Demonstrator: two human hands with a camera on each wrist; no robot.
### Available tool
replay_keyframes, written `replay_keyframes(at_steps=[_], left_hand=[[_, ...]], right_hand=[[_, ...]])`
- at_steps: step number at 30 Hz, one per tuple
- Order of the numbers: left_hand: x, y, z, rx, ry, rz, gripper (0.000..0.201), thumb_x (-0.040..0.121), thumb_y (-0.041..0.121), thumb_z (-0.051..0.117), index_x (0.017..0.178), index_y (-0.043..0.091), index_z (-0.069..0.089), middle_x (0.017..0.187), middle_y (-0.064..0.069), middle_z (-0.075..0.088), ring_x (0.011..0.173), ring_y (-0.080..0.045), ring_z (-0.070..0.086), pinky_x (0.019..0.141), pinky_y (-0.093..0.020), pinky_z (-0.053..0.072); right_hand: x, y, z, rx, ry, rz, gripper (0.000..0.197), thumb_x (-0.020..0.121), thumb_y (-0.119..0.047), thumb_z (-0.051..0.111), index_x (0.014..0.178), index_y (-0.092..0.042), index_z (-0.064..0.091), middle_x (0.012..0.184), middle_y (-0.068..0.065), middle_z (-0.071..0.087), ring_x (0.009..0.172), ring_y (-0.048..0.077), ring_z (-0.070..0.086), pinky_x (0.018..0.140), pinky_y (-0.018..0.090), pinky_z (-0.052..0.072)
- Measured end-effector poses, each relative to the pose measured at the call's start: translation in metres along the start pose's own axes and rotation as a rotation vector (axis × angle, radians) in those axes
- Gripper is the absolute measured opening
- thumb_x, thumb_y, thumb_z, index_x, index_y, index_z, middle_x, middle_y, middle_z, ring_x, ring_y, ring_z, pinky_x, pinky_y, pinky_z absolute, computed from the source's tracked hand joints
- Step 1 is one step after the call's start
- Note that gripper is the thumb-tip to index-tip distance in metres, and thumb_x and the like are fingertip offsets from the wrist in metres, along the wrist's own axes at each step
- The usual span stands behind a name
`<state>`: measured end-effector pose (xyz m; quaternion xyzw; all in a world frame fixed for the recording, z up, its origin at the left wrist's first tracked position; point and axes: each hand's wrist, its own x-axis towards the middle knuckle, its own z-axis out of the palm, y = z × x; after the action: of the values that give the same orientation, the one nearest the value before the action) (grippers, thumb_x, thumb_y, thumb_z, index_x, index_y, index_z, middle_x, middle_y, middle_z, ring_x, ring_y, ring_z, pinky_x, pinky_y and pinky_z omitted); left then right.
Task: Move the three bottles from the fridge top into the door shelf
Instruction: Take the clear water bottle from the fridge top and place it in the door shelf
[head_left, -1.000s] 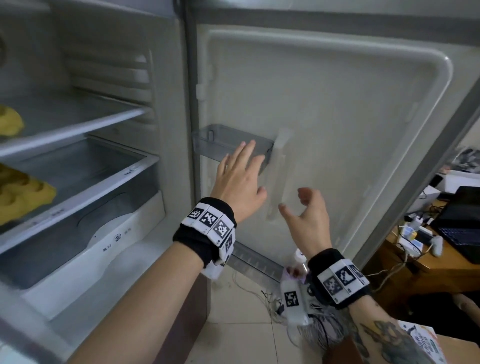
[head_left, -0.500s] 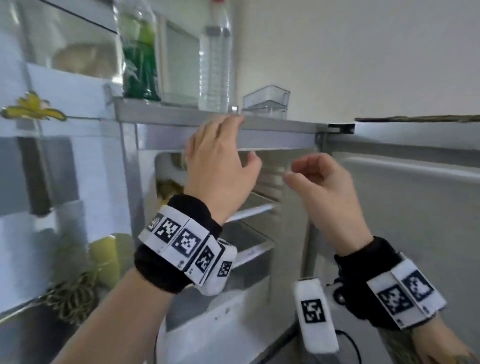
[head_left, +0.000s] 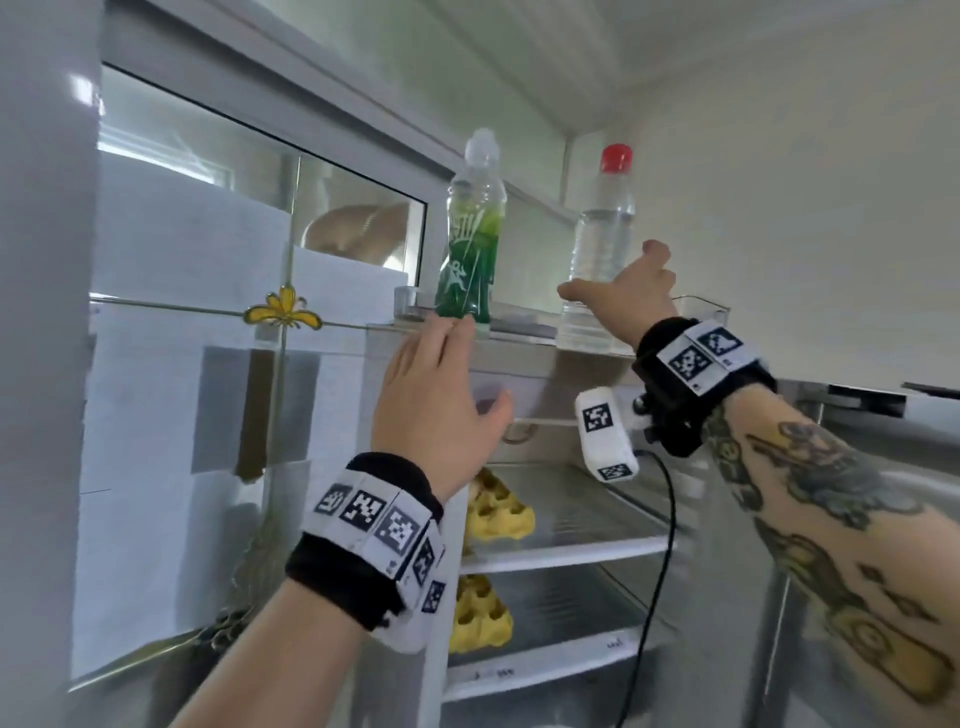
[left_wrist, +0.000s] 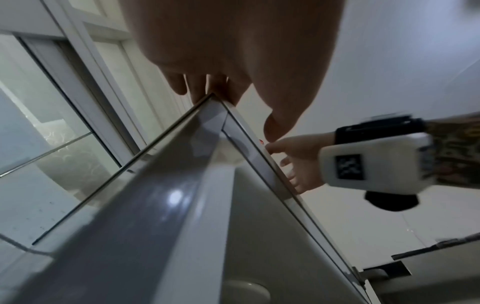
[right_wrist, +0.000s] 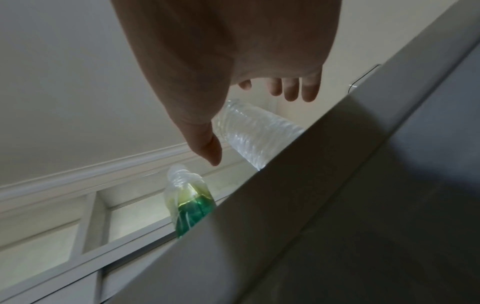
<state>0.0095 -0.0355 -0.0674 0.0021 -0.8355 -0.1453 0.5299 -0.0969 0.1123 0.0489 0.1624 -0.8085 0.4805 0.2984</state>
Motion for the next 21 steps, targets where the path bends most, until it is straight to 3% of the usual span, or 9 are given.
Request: replay_keyframes(at_steps=[3, 6, 11, 14, 18, 21], left_hand=[[0.001, -0.004, 0.004, 0.004, 0.033, 0.001, 0.068, 0.088, 0.040, 0.050, 0.146, 0.017, 0.024, 0.151, 0.001, 0.027, 0.139, -0.018, 0.022, 0.114, -0.027, 0.012], [0.002, -0.004, 0.004, -0.013, 0.040, -0.003, 0.066, 0.089, 0.039, 0.049, 0.147, 0.017, 0.024, 0.152, 0.001, 0.028, 0.140, -0.017, 0.021, 0.114, -0.026, 0.010], [0.002, -0.003, 0.005, -0.024, 0.041, -0.007, 0.064, 0.090, 0.036, 0.049, 0.146, 0.015, 0.027, 0.151, -0.001, 0.030, 0.140, -0.018, 0.022, 0.117, -0.033, 0.015], [0.002, -0.004, 0.006, 0.000, 0.039, 0.014, 0.063, 0.089, 0.033, 0.050, 0.145, 0.013, 0.030, 0.150, -0.004, 0.032, 0.141, -0.020, 0.023, 0.118, -0.033, 0.010], [0.004, -0.002, 0.004, -0.024, 0.017, 0.006, 0.063, 0.089, 0.033, 0.049, 0.144, 0.011, 0.030, 0.151, -0.005, 0.031, 0.142, -0.021, 0.022, 0.116, -0.031, 0.001], [0.001, 0.012, -0.001, -0.067, -0.001, -0.057, 0.068, 0.088, 0.037, 0.051, 0.146, 0.012, 0.025, 0.156, -0.008, 0.022, 0.145, -0.023, 0.014, 0.117, -0.035, 0.003]], right_hand=[[0.017, -0.001, 0.011, 0.022, -0.036, 0.047, 0.106, 0.079, -0.039, 0.077, 0.151, -0.006, 0.008, 0.148, 0.022, 0.038, 0.130, 0.039, 0.047, 0.099, 0.041, 0.041], [0.026, 0.002, 0.016, 0.015, -0.040, 0.052, 0.091, 0.084, -0.038, 0.074, 0.145, -0.001, 0.018, 0.144, 0.020, 0.047, 0.128, 0.037, 0.051, 0.090, 0.035, 0.041], [0.026, 0.006, 0.018, 0.002, 0.053, 0.045, 0.081, 0.084, -0.037, 0.074, 0.141, -0.001, 0.030, 0.139, 0.017, 0.051, 0.125, 0.035, 0.053, 0.084, 0.034, 0.040], [0.022, 0.006, 0.009, 0.087, 0.126, 0.030, 0.076, 0.082, -0.036, 0.074, 0.138, -0.004, 0.033, 0.127, 0.012, 0.054, 0.110, 0.030, 0.056, 0.080, 0.033, 0.042], [0.012, 0.006, -0.017, 0.278, 0.192, -0.049, 0.076, 0.068, -0.038, 0.076, 0.128, -0.009, 0.041, 0.097, -0.005, 0.056, 0.099, 0.021, 0.062, 0.088, 0.039, 0.056], [-0.006, 0.015, -0.045, 0.369, 0.195, -0.094, 0.076, 0.059, -0.036, 0.076, 0.124, -0.010, 0.045, 0.102, -0.001, 0.063, 0.099, 0.020, 0.068, 0.087, 0.041, 0.059]])
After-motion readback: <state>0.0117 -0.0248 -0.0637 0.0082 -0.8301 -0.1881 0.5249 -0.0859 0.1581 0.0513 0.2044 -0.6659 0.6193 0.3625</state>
